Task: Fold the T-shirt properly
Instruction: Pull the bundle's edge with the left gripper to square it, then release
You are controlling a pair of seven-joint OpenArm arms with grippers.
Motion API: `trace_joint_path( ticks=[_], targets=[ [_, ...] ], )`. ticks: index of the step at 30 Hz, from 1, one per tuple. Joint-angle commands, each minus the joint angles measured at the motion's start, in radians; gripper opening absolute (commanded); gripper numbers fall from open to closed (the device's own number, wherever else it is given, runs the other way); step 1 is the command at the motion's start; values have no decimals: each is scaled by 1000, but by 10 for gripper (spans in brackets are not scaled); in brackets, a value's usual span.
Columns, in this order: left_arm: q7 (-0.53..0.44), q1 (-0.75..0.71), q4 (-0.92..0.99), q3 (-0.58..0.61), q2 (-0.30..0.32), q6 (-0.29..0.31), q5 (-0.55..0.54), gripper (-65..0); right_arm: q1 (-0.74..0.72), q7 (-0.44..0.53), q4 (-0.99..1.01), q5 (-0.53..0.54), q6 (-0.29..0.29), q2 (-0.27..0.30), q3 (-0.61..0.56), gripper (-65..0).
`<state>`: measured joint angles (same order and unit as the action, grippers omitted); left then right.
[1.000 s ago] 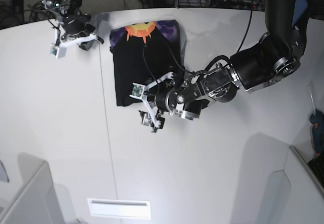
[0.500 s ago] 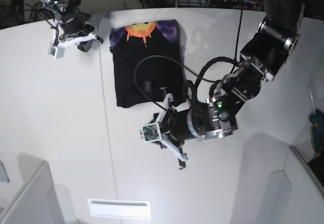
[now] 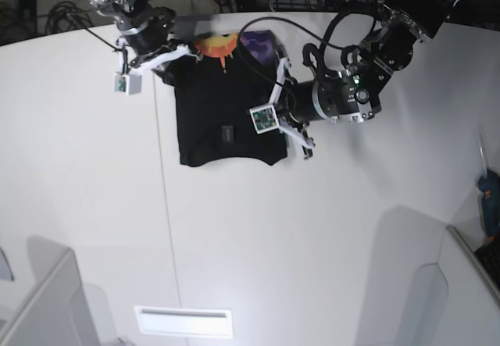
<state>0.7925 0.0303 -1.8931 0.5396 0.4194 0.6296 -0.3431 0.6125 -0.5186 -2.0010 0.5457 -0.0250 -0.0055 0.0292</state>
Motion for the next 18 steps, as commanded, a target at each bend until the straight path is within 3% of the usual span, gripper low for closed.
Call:
trace_joint_path(
  ticks=[1, 15, 18],
  targets=[
    [-18, -8, -20, 1, 16, 2, -9, -650, 4, 18, -1, 6, 6, 2, -7, -650],
    [-18, -117, -18, -14, 68, 0, -7, -650, 25, 24, 55, 6, 6, 2, -4, -650],
    [-25, -163, -46, -89, 98, -1, -17, -650, 59, 25, -19, 0, 6, 40, -5, -650]
  ],
)
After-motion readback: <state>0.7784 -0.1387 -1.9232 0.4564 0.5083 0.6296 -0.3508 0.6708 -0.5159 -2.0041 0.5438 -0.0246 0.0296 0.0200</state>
